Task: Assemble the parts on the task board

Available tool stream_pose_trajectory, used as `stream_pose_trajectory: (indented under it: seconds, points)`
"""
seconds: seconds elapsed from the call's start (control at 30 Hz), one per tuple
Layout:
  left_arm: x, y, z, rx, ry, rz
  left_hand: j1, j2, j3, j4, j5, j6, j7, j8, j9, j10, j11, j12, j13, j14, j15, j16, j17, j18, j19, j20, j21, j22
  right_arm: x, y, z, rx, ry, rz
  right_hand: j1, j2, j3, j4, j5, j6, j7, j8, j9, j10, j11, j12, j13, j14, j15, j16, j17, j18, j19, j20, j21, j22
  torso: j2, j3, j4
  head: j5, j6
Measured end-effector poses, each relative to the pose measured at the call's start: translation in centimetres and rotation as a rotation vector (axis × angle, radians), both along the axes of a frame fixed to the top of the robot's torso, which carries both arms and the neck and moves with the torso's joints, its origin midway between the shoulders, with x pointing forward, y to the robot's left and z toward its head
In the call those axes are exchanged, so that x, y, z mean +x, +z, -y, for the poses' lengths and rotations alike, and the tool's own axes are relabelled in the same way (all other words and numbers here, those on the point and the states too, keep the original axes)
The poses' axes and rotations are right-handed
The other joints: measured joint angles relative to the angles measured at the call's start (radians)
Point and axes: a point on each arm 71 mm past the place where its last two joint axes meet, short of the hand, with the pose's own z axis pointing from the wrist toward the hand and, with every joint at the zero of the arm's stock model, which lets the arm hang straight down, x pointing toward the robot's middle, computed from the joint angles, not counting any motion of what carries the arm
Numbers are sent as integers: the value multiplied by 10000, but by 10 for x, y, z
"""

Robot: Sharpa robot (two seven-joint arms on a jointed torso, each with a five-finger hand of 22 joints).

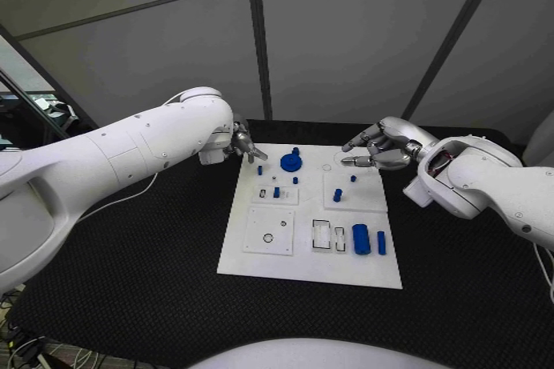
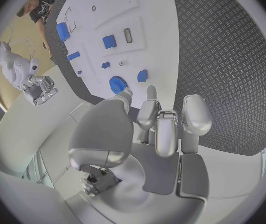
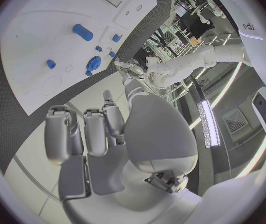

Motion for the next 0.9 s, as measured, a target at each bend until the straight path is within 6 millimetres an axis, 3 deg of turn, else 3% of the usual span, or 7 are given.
stream_pose_trajectory:
  seconds: [0.07,0.13,0.37,0.43,0.5,0.57,0.9]
  points:
    - [1,-3,1,6,4,-72,-7,1,-112,30,0,1,1,-15,-54,0,0,28,0,-12,12,0,0,14,24,24,0,0,0,0,-1,3,8,0,0,0,0,0,0,0,0,0,0,0,0,0,0,0,0,0,0,1,0,0,0,0,-4,0,1,0,-1]
    - [1,-5,1,4,2,-108,-170,-52,-235,44,0,1,1,-45,-112,0,0,59,0,-12,12,0,0,657,38,38,0,0,0,0,-1,7,18,-1,0,0,0,0,0,0,0,0,0,0,0,0,0,0,0,0,0,0,0,0,0,0,-9,0,4,0,-4]
    - [3,-9,4,-23,-50,-187,-360,-92,-327,57,0,75,-2,-45,-184,0,0,106,0,-12,12,0,0,607,38,38,0,11,0,0,-2,12,31,-2,0,0,0,0,0,0,0,0,1,0,0,0,1,0,0,0,0,1,0,0,0,0,-12,3,11,16,-22]
    - [3,-10,5,-17,-77,-234,-360,-92,-327,57,0,75,-2,-45,-184,0,0,107,0,-12,12,0,0,6,38,38,0,11,1,0,-3,14,37,-3,0,0,0,0,0,0,0,0,1,0,0,0,1,0,0,0,0,1,0,0,0,0,-16,5,12,27,-26]
    - [3,-12,5,-6,-102,-278,-360,-92,-327,57,0,90,-17,-45,-184,0,0,107,0,-12,12,0,0,27,38,38,0,10,1,0,-3,14,37,-4,0,0,0,0,0,0,0,0,1,0,0,0,1,0,0,0,0,0,0,0,0,0,-18,6,13,29,-32]
    - [3,-13,5,2,-124,-325,-360,-92,-327,57,0,112,-39,-45,-197,0,0,106,0,-12,12,0,0,703,38,38,0,10,1,0,-3,14,38,-4,0,0,0,0,0,0,0,0,2,0,0,0,0,0,0,0,0,0,0,0,0,0,-18,8,18,30,-34]
    - [3,-18,7,-21,-200,-452,-239,29,-292,22,0,183,-39,-44,-264,0,-1,106,0,-12,12,0,0,693,38,38,-39,10,1,0,-3,12,44,-10,1,0,0,0,37,0,0,0,2,0,0,0,1,0,0,0,1,1,0,0,0,0,-24,15,19,27,-49]
